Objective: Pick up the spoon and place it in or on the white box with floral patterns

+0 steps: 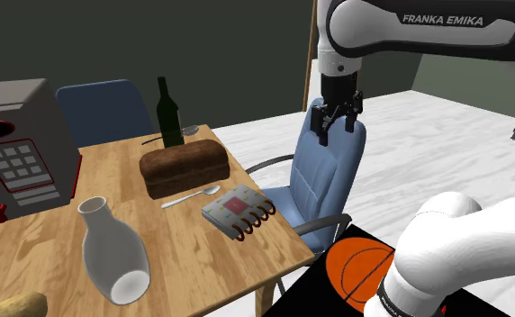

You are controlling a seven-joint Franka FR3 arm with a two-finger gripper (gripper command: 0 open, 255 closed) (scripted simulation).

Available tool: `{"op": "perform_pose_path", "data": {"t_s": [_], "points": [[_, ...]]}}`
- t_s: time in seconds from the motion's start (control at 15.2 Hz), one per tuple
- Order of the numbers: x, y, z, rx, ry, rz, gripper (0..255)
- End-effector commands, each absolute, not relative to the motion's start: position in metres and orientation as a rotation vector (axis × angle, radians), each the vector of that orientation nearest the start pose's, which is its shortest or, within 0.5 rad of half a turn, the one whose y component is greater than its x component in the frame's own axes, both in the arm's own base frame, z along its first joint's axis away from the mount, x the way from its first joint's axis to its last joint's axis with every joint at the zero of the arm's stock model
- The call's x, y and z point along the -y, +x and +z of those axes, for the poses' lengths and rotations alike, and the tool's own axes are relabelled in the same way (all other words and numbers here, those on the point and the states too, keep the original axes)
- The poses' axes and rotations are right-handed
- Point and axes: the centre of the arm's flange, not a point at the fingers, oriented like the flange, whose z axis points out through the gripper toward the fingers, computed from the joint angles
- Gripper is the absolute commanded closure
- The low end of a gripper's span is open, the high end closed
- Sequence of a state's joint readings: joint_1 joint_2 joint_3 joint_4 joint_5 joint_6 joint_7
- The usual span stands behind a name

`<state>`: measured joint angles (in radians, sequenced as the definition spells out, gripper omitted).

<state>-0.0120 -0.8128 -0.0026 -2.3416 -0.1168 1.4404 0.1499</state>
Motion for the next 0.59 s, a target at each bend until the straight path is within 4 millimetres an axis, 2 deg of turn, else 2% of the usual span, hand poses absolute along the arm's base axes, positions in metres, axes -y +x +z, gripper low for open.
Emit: {"op": "perform_pose_path", "data": {"t_s": [0.0, 0.53], "points": [[0.018, 0.285, 0.595, -0.283, -3.247, 0.131, 0], [-0.024, 0.375, 0.546, -0.274, -3.243, 0.195, 0]]}}
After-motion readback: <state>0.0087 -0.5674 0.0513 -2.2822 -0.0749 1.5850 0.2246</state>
